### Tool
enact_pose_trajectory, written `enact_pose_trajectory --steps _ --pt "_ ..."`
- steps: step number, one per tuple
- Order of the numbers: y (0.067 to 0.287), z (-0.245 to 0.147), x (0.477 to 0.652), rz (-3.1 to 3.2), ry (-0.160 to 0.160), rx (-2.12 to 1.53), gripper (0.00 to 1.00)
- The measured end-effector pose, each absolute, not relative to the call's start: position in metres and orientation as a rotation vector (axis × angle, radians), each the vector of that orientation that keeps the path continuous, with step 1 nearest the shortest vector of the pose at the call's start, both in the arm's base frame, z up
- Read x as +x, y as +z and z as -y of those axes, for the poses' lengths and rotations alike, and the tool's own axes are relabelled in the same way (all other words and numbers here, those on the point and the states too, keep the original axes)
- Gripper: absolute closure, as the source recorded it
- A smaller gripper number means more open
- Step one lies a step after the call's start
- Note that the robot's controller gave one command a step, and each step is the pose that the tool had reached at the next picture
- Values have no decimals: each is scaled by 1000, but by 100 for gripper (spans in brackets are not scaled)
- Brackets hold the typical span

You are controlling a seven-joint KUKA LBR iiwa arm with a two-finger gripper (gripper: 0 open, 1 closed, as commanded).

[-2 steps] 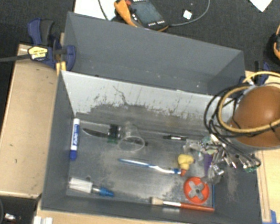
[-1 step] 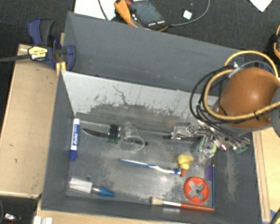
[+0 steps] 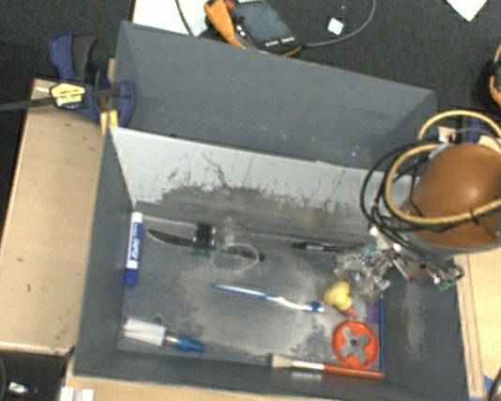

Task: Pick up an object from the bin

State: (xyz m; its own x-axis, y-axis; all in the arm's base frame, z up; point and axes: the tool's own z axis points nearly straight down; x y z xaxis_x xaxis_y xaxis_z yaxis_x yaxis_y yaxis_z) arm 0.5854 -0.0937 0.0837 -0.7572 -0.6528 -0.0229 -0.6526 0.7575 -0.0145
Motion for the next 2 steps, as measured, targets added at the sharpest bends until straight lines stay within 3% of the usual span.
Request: enact_pose_trajectory --steps 2 --pt "72 84 585 -2851 -12 -1250 100"
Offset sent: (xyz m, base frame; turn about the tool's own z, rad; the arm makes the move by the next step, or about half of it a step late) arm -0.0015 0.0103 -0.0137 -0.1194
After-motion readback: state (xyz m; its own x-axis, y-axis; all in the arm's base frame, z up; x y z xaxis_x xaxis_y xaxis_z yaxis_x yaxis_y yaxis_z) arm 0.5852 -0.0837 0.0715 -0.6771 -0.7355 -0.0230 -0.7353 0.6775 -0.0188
